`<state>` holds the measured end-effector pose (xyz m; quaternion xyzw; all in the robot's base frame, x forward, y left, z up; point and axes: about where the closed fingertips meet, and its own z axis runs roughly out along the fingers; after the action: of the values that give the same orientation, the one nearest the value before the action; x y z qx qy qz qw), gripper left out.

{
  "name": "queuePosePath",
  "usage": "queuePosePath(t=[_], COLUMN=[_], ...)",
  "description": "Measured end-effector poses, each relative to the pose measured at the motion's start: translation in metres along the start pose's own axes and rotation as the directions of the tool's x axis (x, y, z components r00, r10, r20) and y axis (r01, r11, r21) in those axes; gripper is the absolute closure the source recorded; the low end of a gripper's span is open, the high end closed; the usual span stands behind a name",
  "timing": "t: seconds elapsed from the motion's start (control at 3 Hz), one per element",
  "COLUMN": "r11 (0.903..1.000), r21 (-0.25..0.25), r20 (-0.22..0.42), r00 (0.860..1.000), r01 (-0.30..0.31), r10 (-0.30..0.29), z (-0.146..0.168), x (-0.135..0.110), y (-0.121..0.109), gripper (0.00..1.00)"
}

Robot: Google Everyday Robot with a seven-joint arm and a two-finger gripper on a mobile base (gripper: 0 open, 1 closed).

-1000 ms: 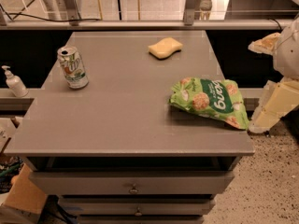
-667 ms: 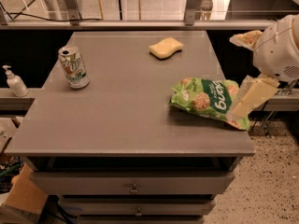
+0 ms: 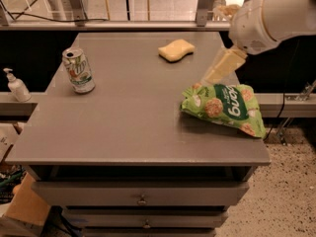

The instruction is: Pick sponge

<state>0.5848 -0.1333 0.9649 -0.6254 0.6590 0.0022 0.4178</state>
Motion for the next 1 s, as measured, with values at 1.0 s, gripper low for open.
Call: queuePosePath(t=[1.0], r11=[0.9948], r21=[-0.016], r20=[-0.078], r00=[0.992], r01=[-0.101], r10=[0.1], z=[0.124], x=[0.018], y=[-0.077], gripper=[0.0])
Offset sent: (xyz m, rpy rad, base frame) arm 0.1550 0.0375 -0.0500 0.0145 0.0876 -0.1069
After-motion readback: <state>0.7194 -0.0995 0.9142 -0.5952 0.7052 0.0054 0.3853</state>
